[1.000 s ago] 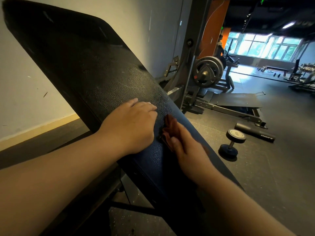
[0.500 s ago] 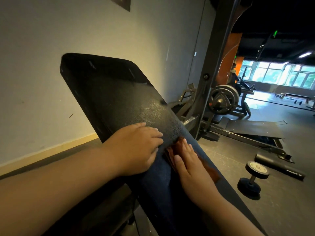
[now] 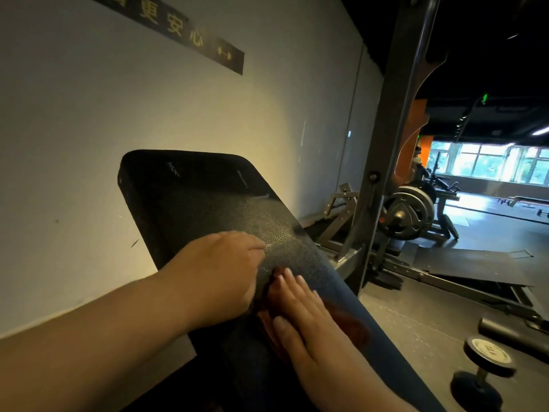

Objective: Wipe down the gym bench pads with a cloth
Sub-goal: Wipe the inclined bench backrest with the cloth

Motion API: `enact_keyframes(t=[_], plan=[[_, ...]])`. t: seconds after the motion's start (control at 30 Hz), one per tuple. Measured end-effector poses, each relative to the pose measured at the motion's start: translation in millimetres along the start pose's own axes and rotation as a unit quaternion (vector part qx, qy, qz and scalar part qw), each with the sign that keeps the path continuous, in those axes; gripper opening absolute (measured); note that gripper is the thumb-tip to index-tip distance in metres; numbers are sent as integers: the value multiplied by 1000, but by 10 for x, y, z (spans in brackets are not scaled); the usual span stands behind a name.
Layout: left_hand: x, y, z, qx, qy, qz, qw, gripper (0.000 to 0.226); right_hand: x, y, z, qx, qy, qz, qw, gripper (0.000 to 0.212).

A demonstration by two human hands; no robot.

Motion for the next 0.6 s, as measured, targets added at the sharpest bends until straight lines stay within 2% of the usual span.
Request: enact_keyframes(t=[0.07,0.17,0.23,0.37,0.43,0.6], plan=[[-142,50,-14,0,11,-7,1000,48,149,142,-162,12,-16,-7,1000,58],[-197,60,-26,7,31,9,999,57,510,471,-623,90,-82,-23,992,58],[-188,28,-53,6,43,13,999,50,522,535,-903,103,-104,-27,989,57],[-273,84,-38,33,96,29,994,46,-76,362,-1130,67,20,-37,997,55],[-281,102,-12,34,109,28,993,45,-142,335,-1127,41,58,-27,997,56],[-339,45,-73,-13,116,44,992,53,187,663,-1595,100,-37,-34,994,54]])
Point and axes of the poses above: each hand's wrist, its own z-axis away from the middle knuckle, its own y-axis out of the back of the hand, x = y × z, the point moved 9 cm from there along -z, towards the middle knuckle, and after that the axes turned 2 degrees about -z, right-handed, at the moved point
